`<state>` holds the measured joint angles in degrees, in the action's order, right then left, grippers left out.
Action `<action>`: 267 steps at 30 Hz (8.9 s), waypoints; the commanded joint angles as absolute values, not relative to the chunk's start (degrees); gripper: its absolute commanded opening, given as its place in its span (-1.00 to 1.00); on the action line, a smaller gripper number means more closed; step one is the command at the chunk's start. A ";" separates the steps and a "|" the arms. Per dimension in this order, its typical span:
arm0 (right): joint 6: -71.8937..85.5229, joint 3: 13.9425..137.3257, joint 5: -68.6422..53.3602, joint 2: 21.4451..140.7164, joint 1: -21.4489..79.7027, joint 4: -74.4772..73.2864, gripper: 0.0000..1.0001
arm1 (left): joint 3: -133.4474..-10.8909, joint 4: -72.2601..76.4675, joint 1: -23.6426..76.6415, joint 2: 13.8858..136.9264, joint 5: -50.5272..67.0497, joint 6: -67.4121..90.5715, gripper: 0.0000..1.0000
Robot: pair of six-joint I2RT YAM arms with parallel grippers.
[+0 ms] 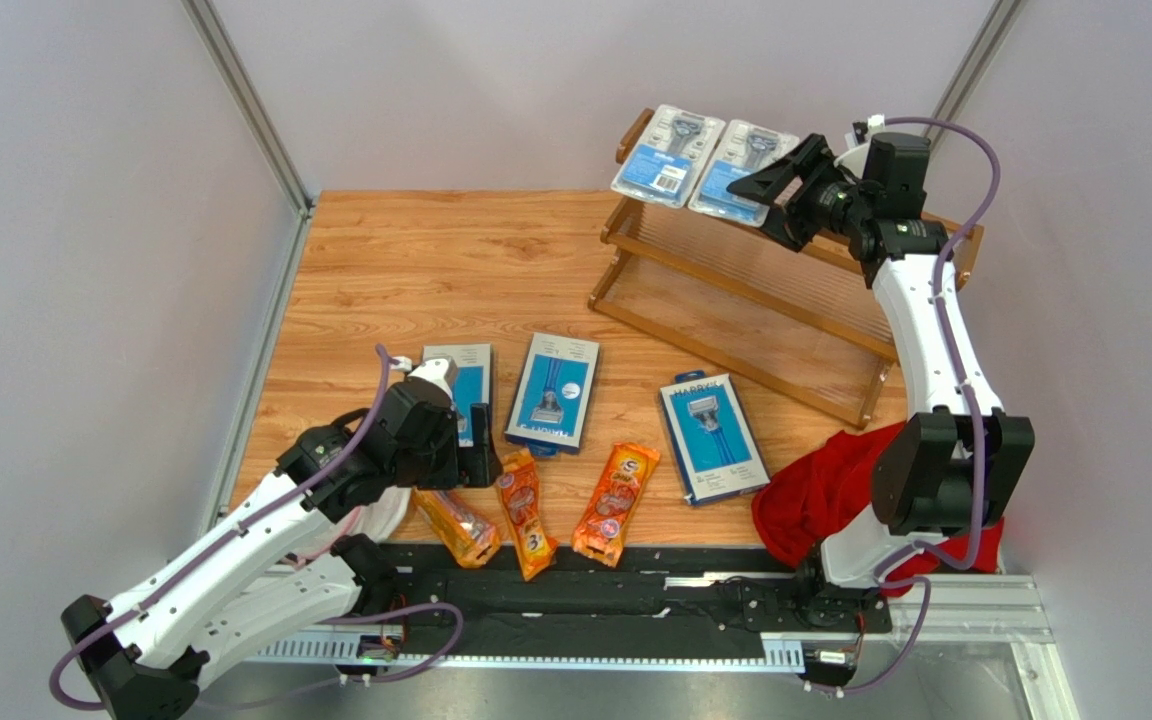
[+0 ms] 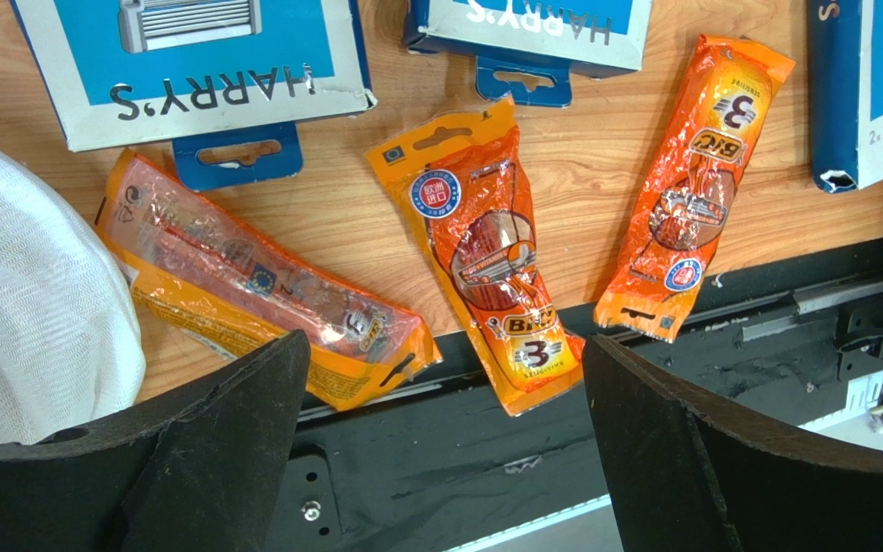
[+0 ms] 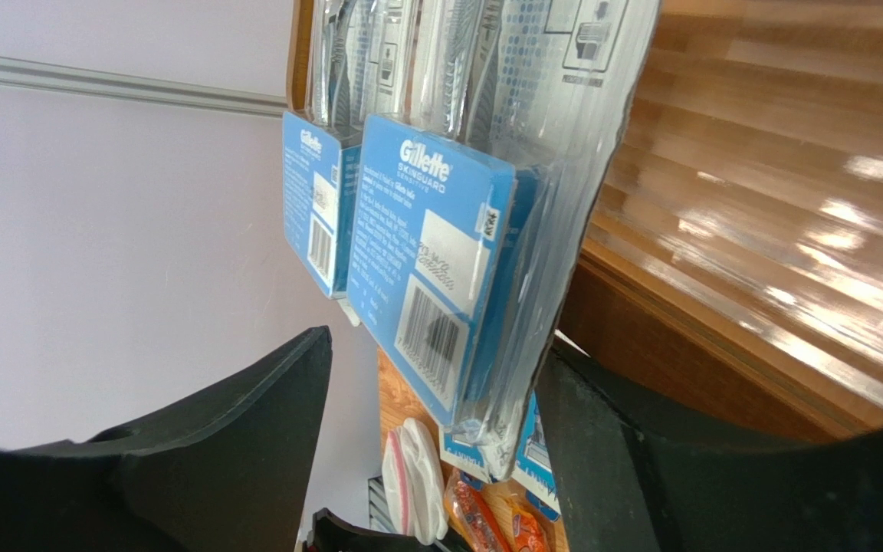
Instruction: Place and organize the shaving razors onto the shelf
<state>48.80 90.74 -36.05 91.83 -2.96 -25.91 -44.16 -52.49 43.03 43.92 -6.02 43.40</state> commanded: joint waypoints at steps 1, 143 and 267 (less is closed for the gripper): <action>47.37 90.70 -33.66 89.39 -3.25 -26.71 0.50 | -44.12 -52.56 42.89 43.50 -5.36 44.12 0.94; 59.68 46.94 6.59 79.01 73.21 -11.08 0.03 | -45.53 -35.33 45.79 60.91 10.20 52.56 -0.50; 44.99 89.56 -38.58 76.02 -11.86 -35.86 -1.00 | -38.67 -33.57 45.79 43.60 8.17 49.92 0.98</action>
